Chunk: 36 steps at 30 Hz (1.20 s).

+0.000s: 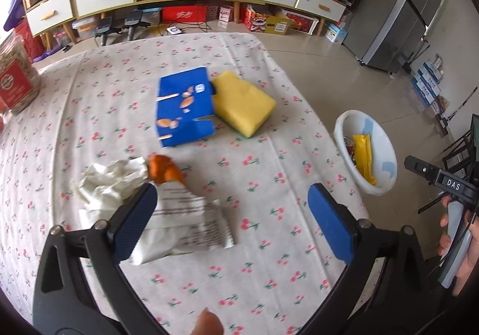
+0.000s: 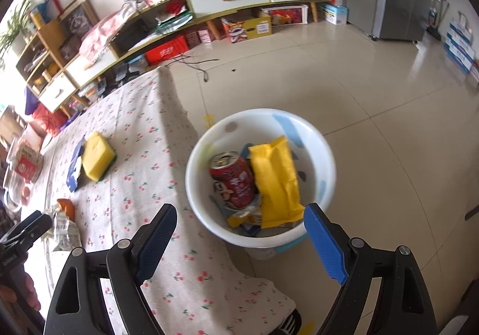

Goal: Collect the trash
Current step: 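Move the left tool to the white crumpled tissue and close on it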

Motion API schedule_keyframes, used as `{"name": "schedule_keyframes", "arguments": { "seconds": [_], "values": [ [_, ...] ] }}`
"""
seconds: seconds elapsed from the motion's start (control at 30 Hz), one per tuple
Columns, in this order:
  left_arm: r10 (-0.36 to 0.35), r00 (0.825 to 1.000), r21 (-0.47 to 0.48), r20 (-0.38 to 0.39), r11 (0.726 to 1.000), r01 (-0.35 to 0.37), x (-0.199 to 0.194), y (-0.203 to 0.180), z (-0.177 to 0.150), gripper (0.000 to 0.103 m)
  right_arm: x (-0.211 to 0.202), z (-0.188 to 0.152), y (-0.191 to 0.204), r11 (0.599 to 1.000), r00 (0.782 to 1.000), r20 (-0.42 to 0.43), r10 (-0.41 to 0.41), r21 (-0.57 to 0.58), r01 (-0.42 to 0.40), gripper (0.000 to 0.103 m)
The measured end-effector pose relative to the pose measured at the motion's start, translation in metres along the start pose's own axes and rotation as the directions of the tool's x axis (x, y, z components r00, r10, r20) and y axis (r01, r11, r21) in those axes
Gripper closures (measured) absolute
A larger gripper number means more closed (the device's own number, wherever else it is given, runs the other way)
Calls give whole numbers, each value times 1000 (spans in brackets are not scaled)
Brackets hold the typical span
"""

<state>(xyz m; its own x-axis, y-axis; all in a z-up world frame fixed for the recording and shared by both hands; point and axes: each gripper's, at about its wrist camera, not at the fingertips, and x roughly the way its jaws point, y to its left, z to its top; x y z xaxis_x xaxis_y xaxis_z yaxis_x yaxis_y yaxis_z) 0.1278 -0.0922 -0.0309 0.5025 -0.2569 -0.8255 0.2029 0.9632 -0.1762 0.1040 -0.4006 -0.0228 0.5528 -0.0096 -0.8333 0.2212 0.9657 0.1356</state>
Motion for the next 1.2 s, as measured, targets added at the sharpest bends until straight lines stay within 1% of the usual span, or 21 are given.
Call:
{"name": "schedule_keyframes", "arguments": {
  "seconds": [0.23, 0.47, 0.77, 1.03, 1.13, 1.2],
  "values": [
    [35, 999, -26, -10, 999, -35, -11, 41, -10, 3, 6, 1, 37, 998, 1000, -9, 13, -57, -14, 15],
    [71, 997, -39, -24, 997, -72, -20, 72, -15, 3, 15, 1, 71, 993, 999, -26, 19, -116, -22, 14],
    [84, 996, -65, -42, 994, -86, -28, 103, -17, 3, 25, 1, 103, 985, 999, -44, 24, -168, -31, 14],
    [143, 989, -25, -30, 989, -144, -29, 128, -22, 3, 32, 1, 127, 978, 998, -56, 24, -205, -35, 14],
    [145, 989, -14, -27, 989, -146, -24, 138, -28, 3, 34, 1, 136, 974, 998, -59, 23, -225, -36, 14],
    [135, 990, -16, -39, 991, -136, -19, 142, -31, 3, 37, 0, 142, 971, 998, -67, 22, -234, -37, 14]
  ]
}}
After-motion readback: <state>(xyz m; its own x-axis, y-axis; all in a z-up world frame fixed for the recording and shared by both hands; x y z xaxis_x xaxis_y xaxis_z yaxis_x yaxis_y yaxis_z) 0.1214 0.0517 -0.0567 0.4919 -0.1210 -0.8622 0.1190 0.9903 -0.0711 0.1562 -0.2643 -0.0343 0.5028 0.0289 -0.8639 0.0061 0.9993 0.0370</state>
